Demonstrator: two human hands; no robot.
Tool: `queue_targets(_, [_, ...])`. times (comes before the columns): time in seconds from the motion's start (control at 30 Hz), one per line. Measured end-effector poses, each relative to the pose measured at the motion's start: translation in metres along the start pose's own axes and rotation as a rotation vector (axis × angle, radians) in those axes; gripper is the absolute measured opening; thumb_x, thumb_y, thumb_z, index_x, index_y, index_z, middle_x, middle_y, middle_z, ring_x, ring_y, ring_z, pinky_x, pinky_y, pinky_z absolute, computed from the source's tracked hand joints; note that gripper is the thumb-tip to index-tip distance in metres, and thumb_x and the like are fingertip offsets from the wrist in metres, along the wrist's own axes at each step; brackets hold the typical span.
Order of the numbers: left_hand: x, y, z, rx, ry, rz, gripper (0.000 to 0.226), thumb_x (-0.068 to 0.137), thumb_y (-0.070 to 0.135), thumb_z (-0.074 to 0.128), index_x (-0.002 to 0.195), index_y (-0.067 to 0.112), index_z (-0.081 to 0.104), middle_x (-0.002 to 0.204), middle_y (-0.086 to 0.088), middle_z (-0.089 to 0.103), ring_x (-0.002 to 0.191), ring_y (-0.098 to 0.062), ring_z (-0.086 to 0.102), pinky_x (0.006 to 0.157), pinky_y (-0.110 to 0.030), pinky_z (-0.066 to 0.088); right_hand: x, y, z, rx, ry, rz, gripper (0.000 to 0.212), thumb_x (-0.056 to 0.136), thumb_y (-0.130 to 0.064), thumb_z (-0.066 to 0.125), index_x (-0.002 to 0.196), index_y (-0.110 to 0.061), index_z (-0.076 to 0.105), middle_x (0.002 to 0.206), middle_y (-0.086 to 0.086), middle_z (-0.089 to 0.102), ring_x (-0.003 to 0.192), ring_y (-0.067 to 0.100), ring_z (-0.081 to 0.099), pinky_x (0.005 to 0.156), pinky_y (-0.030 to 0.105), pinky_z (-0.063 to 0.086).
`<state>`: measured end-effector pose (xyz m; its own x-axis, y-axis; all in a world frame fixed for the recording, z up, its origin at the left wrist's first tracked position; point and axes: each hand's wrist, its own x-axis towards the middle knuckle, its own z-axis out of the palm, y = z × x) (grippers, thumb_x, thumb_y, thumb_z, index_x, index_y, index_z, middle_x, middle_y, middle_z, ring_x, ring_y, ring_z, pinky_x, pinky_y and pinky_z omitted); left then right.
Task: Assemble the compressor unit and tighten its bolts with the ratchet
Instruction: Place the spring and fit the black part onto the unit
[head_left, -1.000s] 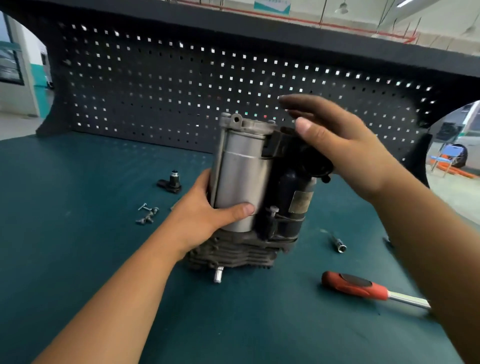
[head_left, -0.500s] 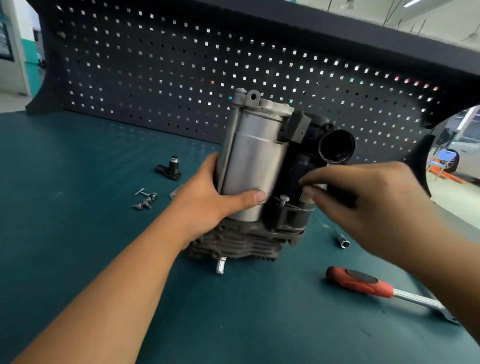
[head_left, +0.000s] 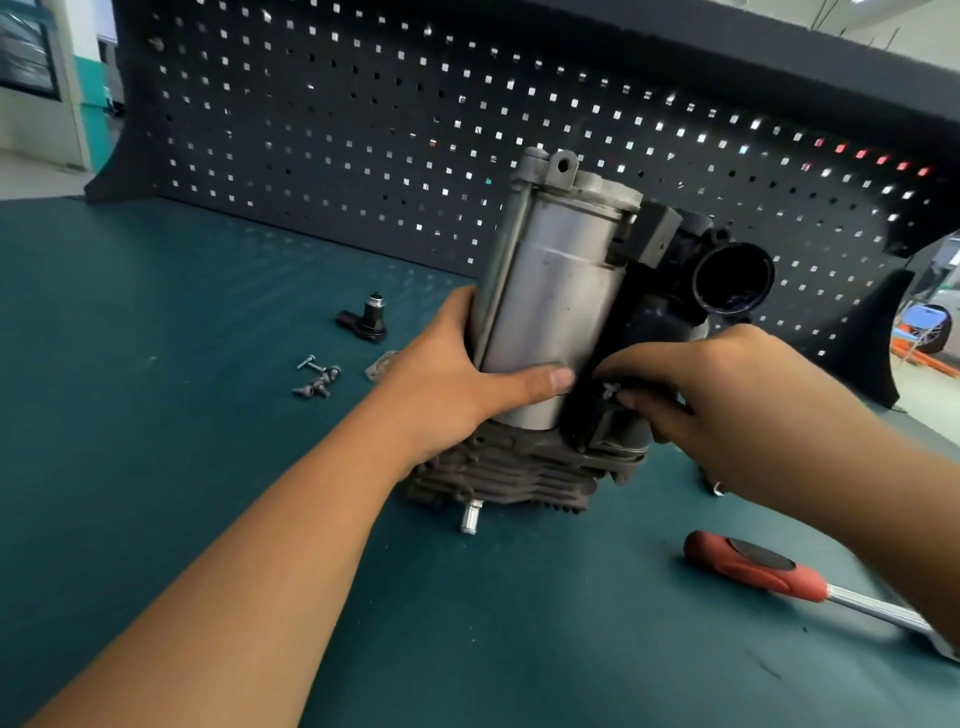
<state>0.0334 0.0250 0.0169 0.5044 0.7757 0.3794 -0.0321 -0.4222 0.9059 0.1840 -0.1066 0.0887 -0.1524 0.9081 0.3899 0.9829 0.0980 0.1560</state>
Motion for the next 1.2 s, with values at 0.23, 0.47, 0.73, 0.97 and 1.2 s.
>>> queue_targets(0.23, [0.0, 0.0, 0.001, 0.004, 0.008, 0.002, 0.092, 0.039, 0.068, 0.076, 0.122, 0.044, 0.042, 0.11, 0.023, 0.063, 0.102, 0.0, 0.061, 0.094, -0.034, 0.05, -0.002, 0.004, 0.008, -0.036, 0.117, -0.107, 0.018, 0.086, -0.018, 0.062, 0.101, -0.015, 0.072, 0.07, 0.013, 0.069, 0.061, 0.037, 0.062, 0.056, 0.046, 0.053])
queue_targets(0.47, [-0.001, 0.0, 0.0, 0.019, 0.001, -0.011, 0.092, 0.039, 0.068, 0.076, 0.121, 0.046, 0.041, 0.11, 0.025, 0.062, 0.103, 0.0, 0.06, 0.094, -0.034, 0.049, -0.001, 0.006, 0.003, -0.2, 0.145, -0.248, 0.017, 0.073, -0.002, 0.074, 0.089, -0.008, 0.073, 0.07, 0.007, 0.068, 0.052, 0.031, 0.063, 0.036, 0.039, 0.048])
queue_targets(0.73, [-0.001, 0.001, 0.001, 0.007, 0.006, 0.001, 0.089, 0.041, 0.066, 0.076, 0.12, 0.045, 0.043, 0.107, 0.025, 0.064, 0.1, 0.003, 0.061, 0.093, -0.031, 0.05, -0.001, 0.006, -0.007, -0.343, -0.02, -0.321, 0.025, 0.067, -0.023, 0.062, 0.087, -0.009, 0.069, 0.073, 0.004, 0.063, 0.047, 0.029, 0.059, 0.033, 0.028, 0.041])
queue_targets(0.97, [-0.002, 0.002, 0.001, 0.007, -0.001, 0.003, 0.088, 0.041, 0.064, 0.076, 0.12, 0.046, 0.042, 0.107, 0.026, 0.063, 0.099, 0.005, 0.061, 0.091, -0.028, 0.05, 0.006, 0.004, -0.001, -0.265, 0.028, -0.305, 0.013, 0.07, -0.008, 0.074, 0.078, -0.001, 0.067, 0.065, 0.011, 0.063, 0.046, 0.033, 0.057, 0.033, 0.036, 0.045])
queue_targets(1.2, [-0.002, 0.003, 0.0, 0.006, -0.004, -0.001, 0.084, 0.04, 0.065, 0.074, 0.115, 0.047, 0.042, 0.107, 0.025, 0.062, 0.099, 0.005, 0.061, 0.09, -0.026, 0.049, 0.008, 0.003, 0.005, -0.211, -0.014, -0.242, 0.023, 0.083, -0.019, 0.059, 0.093, 0.001, 0.065, 0.082, 0.016, 0.063, 0.068, 0.04, 0.061, 0.054, 0.048, 0.051])
